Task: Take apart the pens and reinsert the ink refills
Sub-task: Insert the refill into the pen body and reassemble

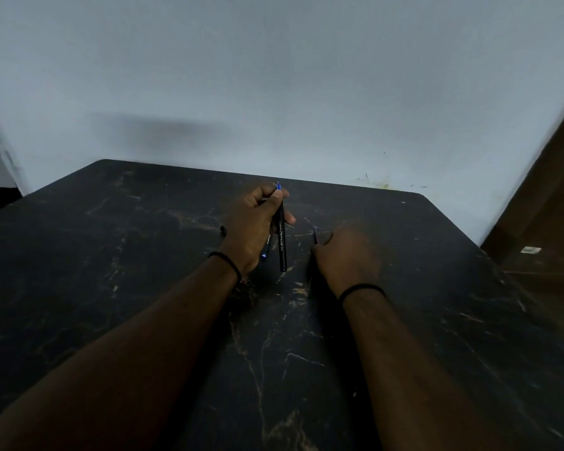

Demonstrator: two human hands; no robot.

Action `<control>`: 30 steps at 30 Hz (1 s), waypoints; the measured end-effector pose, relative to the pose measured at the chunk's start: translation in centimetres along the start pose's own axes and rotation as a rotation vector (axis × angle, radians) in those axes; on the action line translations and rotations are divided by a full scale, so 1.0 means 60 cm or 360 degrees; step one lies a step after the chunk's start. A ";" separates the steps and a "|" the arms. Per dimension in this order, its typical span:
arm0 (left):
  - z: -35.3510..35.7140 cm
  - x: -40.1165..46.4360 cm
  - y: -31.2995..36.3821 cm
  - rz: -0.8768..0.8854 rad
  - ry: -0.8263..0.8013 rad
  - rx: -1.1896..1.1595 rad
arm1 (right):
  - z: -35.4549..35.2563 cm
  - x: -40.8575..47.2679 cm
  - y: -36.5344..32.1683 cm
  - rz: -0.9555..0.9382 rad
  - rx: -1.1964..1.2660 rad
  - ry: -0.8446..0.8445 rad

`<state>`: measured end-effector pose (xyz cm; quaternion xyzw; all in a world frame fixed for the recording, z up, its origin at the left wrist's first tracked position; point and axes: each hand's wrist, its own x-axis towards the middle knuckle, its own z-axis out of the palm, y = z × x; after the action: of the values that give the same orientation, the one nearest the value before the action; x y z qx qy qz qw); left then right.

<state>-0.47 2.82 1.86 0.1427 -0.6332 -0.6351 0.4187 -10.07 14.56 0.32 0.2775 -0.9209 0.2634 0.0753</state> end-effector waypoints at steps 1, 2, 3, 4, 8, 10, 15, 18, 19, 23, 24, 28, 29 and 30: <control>0.000 0.000 0.000 -0.0002 -0.0002 0.0000 | 0.002 0.000 0.001 -0.0014 -0.0007 0.0020; 0.001 0.000 0.000 -0.0006 -0.0007 -0.0002 | 0.003 0.001 0.001 -0.0028 -0.0015 0.0040; 0.001 0.000 0.000 -0.0009 -0.0013 -0.0003 | 0.004 0.001 0.001 -0.0037 -0.0022 0.0058; 0.001 0.000 0.000 -0.0013 -0.0017 -0.0003 | 0.005 0.001 0.002 -0.0043 -0.0030 0.0069; 0.001 -0.001 -0.001 -0.0017 -0.0021 -0.0016 | 0.005 0.000 0.004 -0.0084 -0.0050 0.0103; 0.001 0.000 -0.002 -0.0016 -0.0001 -0.0029 | 0.002 0.003 0.001 -0.0107 0.0057 0.0130; 0.001 -0.001 0.004 -0.0044 0.0064 -0.0168 | 0.004 -0.001 -0.033 -0.0285 0.0609 0.0176; -0.003 0.002 0.008 -0.0127 0.0140 -0.0215 | 0.011 -0.010 -0.041 -0.0392 0.0772 0.0014; -0.005 0.004 0.009 -0.0149 0.0157 -0.0192 | 0.013 -0.011 -0.040 -0.0414 0.0817 -0.0057; -0.017 0.010 0.009 -0.0227 0.0071 -0.0345 | 0.008 -0.014 -0.041 -0.0493 0.1143 -0.0271; -0.019 0.011 0.009 -0.0253 -0.0014 -0.0423 | 0.004 -0.015 -0.043 -0.0478 0.1245 -0.0342; -0.023 0.014 0.010 -0.0349 -0.0332 -0.0702 | -0.011 -0.024 -0.050 -0.0372 0.1559 -0.0839; -0.025 0.014 0.010 -0.0346 -0.0379 -0.0714 | -0.014 -0.026 -0.051 -0.0356 0.1615 -0.0966; -0.026 0.014 0.010 -0.0344 -0.0403 -0.0710 | -0.015 -0.027 -0.051 -0.0343 0.1648 -0.1048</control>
<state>0.34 1.22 2.46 0.0332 -0.5060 -0.8126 0.2872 -7.04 13.64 2.00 0.4359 -0.6154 0.5674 -0.3307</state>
